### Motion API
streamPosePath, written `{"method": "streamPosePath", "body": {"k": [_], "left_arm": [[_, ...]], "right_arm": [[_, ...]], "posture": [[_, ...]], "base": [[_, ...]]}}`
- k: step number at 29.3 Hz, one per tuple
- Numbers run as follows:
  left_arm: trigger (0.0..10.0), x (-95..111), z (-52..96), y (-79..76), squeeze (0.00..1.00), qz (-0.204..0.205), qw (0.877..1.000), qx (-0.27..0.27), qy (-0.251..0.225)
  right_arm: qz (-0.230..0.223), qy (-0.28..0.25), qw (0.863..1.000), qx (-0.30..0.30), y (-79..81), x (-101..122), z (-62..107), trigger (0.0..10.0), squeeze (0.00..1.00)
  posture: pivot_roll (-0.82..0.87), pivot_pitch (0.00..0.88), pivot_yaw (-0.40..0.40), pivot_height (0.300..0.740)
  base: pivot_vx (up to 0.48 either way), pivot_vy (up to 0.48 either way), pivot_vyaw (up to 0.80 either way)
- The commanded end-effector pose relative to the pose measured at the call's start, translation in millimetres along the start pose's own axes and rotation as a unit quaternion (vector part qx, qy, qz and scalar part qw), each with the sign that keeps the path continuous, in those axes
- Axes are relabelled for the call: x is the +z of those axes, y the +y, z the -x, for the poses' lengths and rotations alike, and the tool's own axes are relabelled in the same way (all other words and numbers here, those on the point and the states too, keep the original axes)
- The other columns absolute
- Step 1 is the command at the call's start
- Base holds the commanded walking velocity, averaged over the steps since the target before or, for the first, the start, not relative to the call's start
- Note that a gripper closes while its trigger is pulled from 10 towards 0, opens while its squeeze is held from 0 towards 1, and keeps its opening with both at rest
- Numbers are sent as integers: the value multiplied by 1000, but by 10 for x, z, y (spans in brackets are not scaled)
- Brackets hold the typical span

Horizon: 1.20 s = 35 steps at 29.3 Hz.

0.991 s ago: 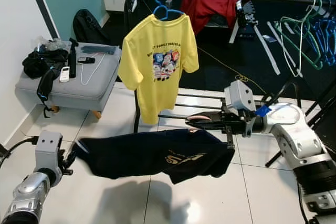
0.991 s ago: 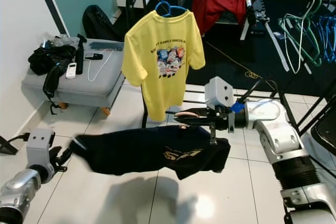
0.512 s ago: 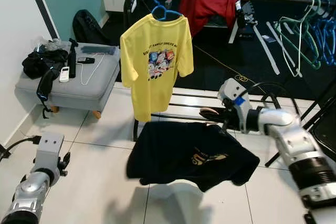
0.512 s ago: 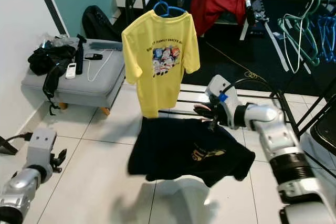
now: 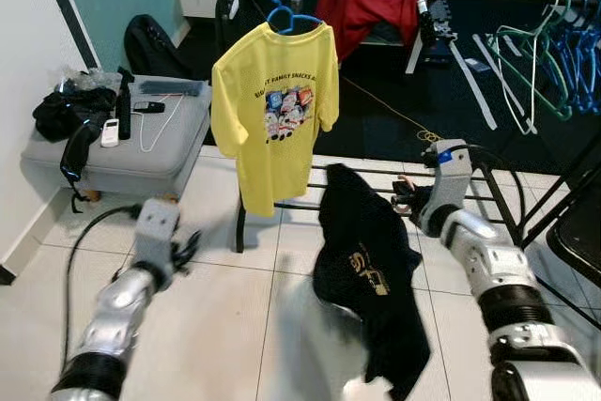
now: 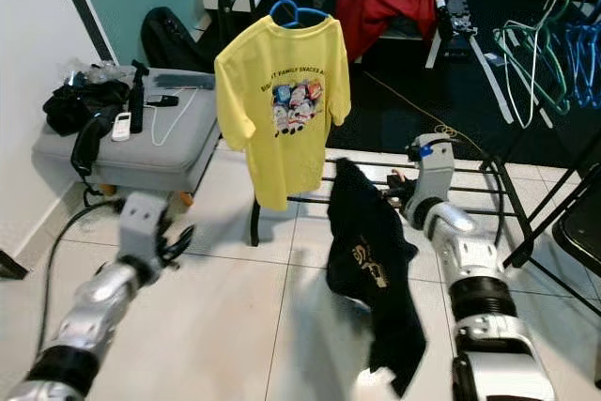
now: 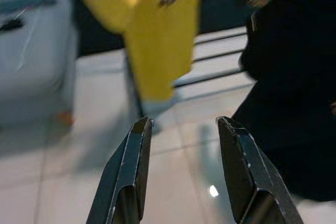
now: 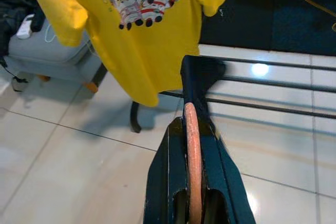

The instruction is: Hang hanger

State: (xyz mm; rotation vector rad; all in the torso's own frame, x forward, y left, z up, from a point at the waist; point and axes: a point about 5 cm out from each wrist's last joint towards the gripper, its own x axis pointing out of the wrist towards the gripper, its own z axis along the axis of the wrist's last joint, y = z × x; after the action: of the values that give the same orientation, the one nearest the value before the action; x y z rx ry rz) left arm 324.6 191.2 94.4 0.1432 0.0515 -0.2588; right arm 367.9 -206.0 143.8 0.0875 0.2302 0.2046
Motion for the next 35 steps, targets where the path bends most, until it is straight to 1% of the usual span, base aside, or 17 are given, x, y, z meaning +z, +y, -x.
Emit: {"method": "streamPosePath", "body": {"k": [1, 7, 12, 19, 23, 24, 25, 27, 28, 29, 30, 31, 32, 33, 35], "left_arm": [[10000, -71, 30, -9, 0, 11, 1000, -3, 18], [10000, -53, 40, -74, 0, 15, 1000, -18, 17], [10000, 42, 28, -133, 0, 31, 999, -40, 1], [10000, 89, 27, -167, 0, 17, 998, -54, 3], [10000, 104, 25, -191, 0, 15, 998, -60, 3], [10000, 135, 19, -229, 0, 19, 998, -63, 1], [10000, 135, 19, -229, 0, 19, 998, -63, 1], [10000, 157, 14, -280, 0, 24, 998, -66, -1], [10000, 163, 13, -304, 0, 23, 998, -65, -2], [10000, 163, 13, -304, 0, 23, 998, -65, -2], [10000, 150, 5, -319, 0, 39, 998, -52, 11], [10000, 150, 5, -319, 0, 39, 998, -52, 11], [10000, 150, -4, -320, 0, 51, 998, -33, 14], [10000, 160, -14, -298, 0, 68, 998, -4, 17], [10000, 160, -14, -298, 0, 68, 998, -4, 17]], "right_arm": [[-7, -5, 1000, -16, -41, 50, 5, 0, 0], [-13, -6, 999, -33, -40, 42, 3, 0, 0], [-14, -12, 999, -40, -59, 82, -3, 0, 0], [2, -17, 999, -38, -38, 123, -23, 0, 0], [6, -21, 999, -39, -40, 144, -23, 0, 0], [6, -35, 999, -38, -43, 183, -19, 0, 0], [6, -35, 999, -38, -43, 183, -19, 0, 0], [4, -48, 998, -35, -40, 215, -13, 0, 0], [4, -62, 998, -31, -32, 241, -7, 0, 0], [4, -62, 998, -31, -32, 241, -7, 0, 0], [0, -73, 997, -33, -31, 261, 3, 0, 0], [0, -73, 997, -33, -31, 261, 3, 0, 0], [-1, -96, 995, -39, -36, 299, 23, 0, 0], [10, -138, 989, -44, -35, 382, 68, 902, 0], [10, -138, 989, -44, -35, 382, 68, 902, 0]], "posture": [[-69, 122, -9, 740], [-71, 121, -8, 740], [-71, 122, -9, 740], [-69, 119, -10, 740], [-69, 119, -8, 740], [-69, 118, -7, 740], [-69, 118, -7, 740], [-71, 120, -5, 740], [-71, 121, -3, 740], [-71, 121, -3, 740], [-71, 123, -2, 740], [-71, 123, -2, 740], [-72, 122, -2, 740], [-69, 120, -3, 740], [-69, 120, -3, 740]], "base": [[0, 0, 0], [0, 0, 0], [0, 0, 0], [0, 0, 0], [0, 0, 0], [0, 0, 0], [0, 0, 0], [0, 0, 0], [0, 0, 0], [0, 0, 0], [0, 0, 0], [0, 0, 0], [0, 0, 0], [0, 0, 0], [0, 0, 0]]}}
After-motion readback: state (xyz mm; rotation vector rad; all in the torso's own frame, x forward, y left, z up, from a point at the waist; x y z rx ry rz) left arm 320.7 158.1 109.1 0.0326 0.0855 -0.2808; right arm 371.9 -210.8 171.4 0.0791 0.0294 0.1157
